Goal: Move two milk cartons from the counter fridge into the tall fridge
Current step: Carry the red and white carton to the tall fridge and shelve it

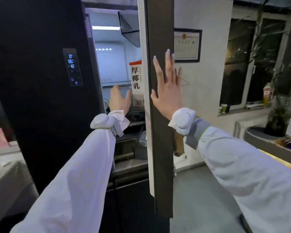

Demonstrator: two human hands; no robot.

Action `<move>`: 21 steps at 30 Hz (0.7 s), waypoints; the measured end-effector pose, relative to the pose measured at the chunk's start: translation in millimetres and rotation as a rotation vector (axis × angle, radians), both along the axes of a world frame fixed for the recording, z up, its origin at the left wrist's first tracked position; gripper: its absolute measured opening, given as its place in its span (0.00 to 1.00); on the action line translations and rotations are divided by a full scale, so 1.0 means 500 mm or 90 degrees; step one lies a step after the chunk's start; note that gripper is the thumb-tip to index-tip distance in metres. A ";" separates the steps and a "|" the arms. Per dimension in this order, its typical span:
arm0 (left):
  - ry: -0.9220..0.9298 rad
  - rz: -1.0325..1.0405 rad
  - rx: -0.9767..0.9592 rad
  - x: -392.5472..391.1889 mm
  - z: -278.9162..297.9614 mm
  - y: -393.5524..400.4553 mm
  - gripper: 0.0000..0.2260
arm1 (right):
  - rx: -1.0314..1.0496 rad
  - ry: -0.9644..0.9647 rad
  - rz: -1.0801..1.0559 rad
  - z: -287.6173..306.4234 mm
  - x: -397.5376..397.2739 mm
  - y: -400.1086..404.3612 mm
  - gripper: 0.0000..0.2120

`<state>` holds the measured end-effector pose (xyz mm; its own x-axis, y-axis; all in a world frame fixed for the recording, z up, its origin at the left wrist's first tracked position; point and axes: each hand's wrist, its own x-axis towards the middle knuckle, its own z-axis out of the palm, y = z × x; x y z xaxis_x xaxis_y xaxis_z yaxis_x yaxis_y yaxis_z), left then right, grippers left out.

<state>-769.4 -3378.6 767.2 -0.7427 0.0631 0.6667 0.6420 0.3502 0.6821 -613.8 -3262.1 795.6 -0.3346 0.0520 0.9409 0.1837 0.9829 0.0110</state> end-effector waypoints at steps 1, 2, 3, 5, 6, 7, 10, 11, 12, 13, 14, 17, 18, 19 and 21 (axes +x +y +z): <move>0.011 0.001 0.011 0.011 -0.002 -0.006 0.25 | -0.056 -0.022 0.018 -0.009 -0.004 -0.001 0.46; 0.021 -0.001 0.024 0.023 -0.005 -0.015 0.25 | -0.117 -0.054 0.060 -0.019 -0.008 -0.005 0.48; 0.035 -0.005 0.038 0.031 -0.009 -0.023 0.26 | -0.172 -0.085 0.111 -0.028 -0.015 -0.010 0.49; 0.059 -0.011 0.059 0.041 -0.020 -0.045 0.26 | -0.217 -0.109 0.165 -0.045 -0.035 -0.028 0.49; 0.063 -0.012 0.066 0.043 -0.026 -0.057 0.26 | -0.218 -0.104 0.163 -0.050 -0.046 -0.039 0.49; 0.064 -0.011 0.071 0.041 -0.034 -0.069 0.26 | -0.214 -0.096 0.166 -0.055 -0.059 -0.049 0.49; 0.050 -0.003 0.057 0.020 -0.058 -0.109 0.25 | -0.216 -0.091 0.187 -0.061 -0.100 -0.079 0.52; 0.039 0.006 0.047 0.009 -0.067 -0.125 0.24 | -0.210 -0.094 0.198 -0.063 -0.118 -0.088 0.52; 0.025 0.016 0.037 0.000 -0.075 -0.138 0.24 | -0.202 -0.100 0.207 -0.063 -0.133 -0.097 0.53; 0.013 0.029 0.029 -0.014 -0.083 -0.155 0.24 | -0.190 -0.109 0.214 -0.064 -0.156 -0.108 0.53; 0.000 0.039 0.020 -0.028 -0.089 -0.172 0.24 | -0.177 -0.119 0.218 -0.065 -0.182 -0.119 0.54; -0.055 0.047 -0.024 -0.076 -0.112 -0.214 0.23 | -0.135 -0.154 0.207 -0.068 -0.259 -0.147 0.53; -0.083 0.038 -0.051 -0.093 -0.122 -0.225 0.23 | -0.120 -0.165 0.193 -0.069 -0.285 -0.155 0.53; -0.115 0.021 -0.078 -0.110 -0.133 -0.234 0.23 | -0.108 -0.180 0.179 -0.072 -0.311 -0.162 0.52; -0.164 -0.008 -0.130 -0.140 -0.151 -0.250 0.25 | -0.090 -0.216 0.162 -0.077 -0.362 -0.173 0.50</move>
<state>-839.3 -3503.5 691.5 -0.8838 0.1858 0.4294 0.4621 0.4900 0.7392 -794.9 -3348.8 757.0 -0.6419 0.0492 0.7652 -0.0542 0.9925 -0.1094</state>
